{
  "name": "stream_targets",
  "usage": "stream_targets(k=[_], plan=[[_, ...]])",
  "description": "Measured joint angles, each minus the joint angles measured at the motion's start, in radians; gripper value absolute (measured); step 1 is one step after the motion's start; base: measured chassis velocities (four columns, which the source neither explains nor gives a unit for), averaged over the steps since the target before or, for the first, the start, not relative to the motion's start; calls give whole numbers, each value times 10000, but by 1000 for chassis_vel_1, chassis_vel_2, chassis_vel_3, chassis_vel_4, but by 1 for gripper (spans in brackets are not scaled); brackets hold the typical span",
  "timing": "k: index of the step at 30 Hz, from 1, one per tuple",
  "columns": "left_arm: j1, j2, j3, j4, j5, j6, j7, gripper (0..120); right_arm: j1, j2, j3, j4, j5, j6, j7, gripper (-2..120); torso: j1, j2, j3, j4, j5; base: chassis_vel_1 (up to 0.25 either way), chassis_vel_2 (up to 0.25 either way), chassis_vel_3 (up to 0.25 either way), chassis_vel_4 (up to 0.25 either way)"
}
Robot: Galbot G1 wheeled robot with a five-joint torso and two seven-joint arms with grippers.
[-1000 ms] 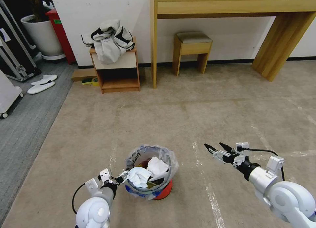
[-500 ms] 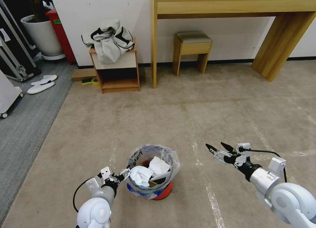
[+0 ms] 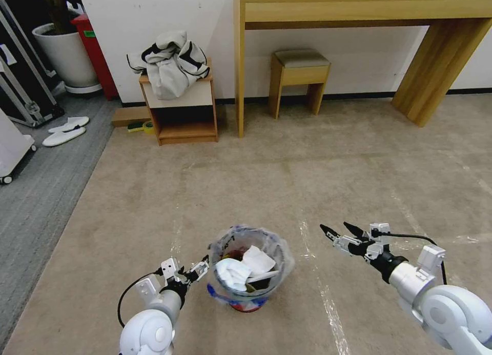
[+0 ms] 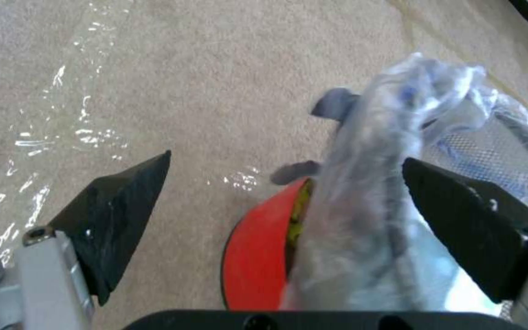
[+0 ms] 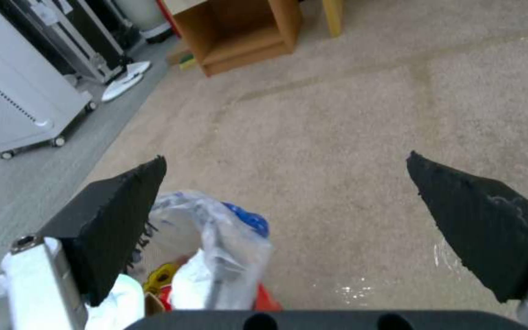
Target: Pick up the trash bin and place the garbage on the floor into it.
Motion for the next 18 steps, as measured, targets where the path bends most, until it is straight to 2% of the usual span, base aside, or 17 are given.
stream_targets(k=[18], plan=[[153, -80, -56, -80, 219, -79, 129, 100, -96, 85, -13, 76, -71, -4, 12, 100, 0, 0, 0, 0, 0, 0, 0, 0, 0]])
